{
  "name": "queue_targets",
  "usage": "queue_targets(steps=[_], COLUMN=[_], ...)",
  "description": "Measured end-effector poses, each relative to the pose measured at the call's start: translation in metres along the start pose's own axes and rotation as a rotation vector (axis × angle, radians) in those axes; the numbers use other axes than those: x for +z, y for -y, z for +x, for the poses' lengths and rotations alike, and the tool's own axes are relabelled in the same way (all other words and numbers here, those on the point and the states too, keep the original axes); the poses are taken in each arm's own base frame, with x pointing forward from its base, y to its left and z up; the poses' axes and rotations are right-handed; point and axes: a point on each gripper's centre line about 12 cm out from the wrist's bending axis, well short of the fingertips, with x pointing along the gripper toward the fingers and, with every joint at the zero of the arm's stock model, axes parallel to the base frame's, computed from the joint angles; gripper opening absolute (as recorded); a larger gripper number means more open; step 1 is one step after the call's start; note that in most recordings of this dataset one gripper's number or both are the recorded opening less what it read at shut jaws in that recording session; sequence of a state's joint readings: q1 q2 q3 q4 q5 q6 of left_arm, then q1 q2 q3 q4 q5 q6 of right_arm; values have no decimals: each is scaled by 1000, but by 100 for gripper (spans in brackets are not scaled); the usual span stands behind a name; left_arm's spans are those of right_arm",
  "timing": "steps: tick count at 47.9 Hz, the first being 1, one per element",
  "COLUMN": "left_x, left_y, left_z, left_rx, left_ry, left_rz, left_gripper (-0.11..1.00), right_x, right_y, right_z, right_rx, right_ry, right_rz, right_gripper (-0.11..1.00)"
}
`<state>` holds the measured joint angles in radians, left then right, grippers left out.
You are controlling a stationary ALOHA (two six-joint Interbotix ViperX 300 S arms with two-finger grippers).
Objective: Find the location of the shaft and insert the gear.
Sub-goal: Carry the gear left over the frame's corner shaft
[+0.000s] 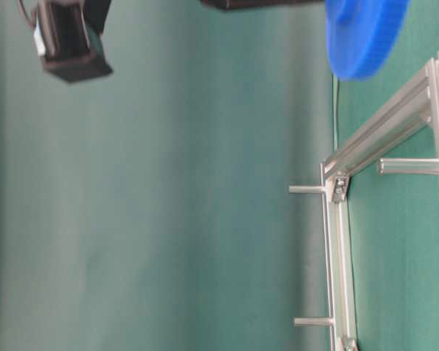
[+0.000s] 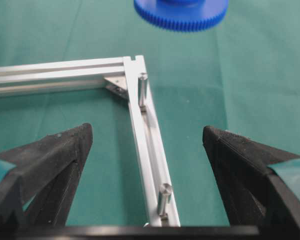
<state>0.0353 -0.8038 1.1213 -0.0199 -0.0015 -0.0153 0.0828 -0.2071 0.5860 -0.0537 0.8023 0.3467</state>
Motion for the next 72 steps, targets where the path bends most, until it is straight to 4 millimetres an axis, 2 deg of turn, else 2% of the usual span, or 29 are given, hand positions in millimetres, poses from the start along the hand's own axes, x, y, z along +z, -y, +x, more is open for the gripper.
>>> queue_targets(steps=[17, 26, 32, 45, 72], left_x=[-1, -4, -5, -5, -5], left_y=[0, 0, 0, 0, 0], left_z=[0, 0, 0, 0, 0], left_rx=[2, 1, 1, 1, 2], left_ry=[-11, -37, -43, -44, -44], left_rz=[0, 0, 0, 0, -1], left_gripper=[97, 97, 98, 97, 97], right_x=[45, 59, 63, 63, 74], right_y=[-5, 6, 16, 22, 19], right_z=[14, 20, 27, 43, 46], right_rx=[-50, -69, -83, -98, -74], right_ry=[37, 43, 33, -2, 50], right_rz=[-48, -16, 7, 21, 29], right_gripper=[69, 69, 69, 69, 69])
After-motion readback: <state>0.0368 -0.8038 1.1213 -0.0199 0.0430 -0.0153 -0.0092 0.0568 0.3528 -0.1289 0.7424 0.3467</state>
